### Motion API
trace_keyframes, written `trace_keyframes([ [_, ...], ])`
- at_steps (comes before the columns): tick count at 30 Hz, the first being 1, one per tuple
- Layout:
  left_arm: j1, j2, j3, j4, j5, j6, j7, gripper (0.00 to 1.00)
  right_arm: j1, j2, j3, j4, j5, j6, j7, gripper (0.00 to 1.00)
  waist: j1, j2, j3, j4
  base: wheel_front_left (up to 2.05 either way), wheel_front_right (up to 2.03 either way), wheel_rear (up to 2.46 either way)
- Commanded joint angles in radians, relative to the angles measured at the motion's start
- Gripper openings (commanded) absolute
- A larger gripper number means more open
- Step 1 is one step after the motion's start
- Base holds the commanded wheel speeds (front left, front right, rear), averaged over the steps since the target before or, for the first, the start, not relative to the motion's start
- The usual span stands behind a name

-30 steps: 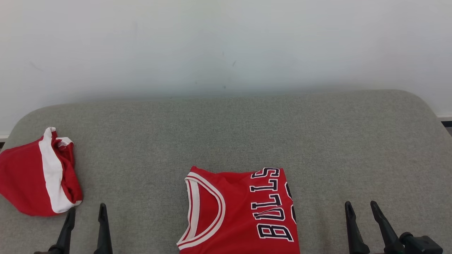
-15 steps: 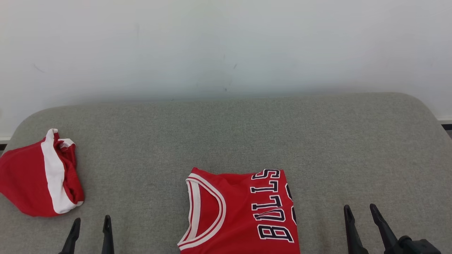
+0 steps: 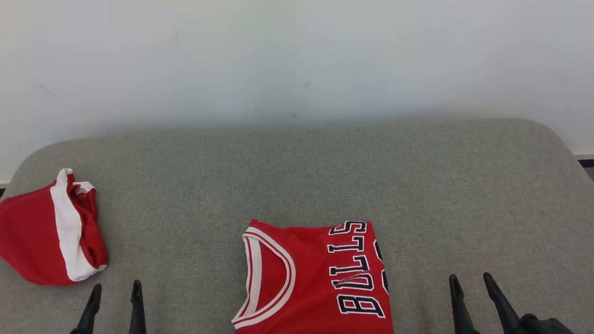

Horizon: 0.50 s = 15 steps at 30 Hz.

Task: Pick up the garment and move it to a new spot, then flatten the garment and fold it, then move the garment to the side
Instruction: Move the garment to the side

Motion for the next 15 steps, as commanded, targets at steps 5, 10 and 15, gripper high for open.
trace_keyframes([
  [5,-0.006,-0.004,0.009,0.002,0.01,-0.003,0.0,1.0,0.001,0.003,0.004,0.007,-0.003,-0.002,0.0,1.0,-0.0001,0.0,0.002,0.002,0.0,0.0,0.0],
  [10,-0.014,-0.007,0.007,-0.001,0.01,-0.004,0.0,1.0,-0.034,-0.011,0.031,0.025,-0.007,-0.002,0.0,1.0,-0.0001,0.0,0.009,0.011,0.0,0.0,0.0],
  [15,-0.023,-0.011,-0.004,-0.006,0.012,-0.002,0.0,1.0,-0.116,-0.029,0.077,0.095,-0.007,-0.002,0.025,1.0,-0.0001,0.0,0.027,0.028,0.0,0.0,0.0],
])
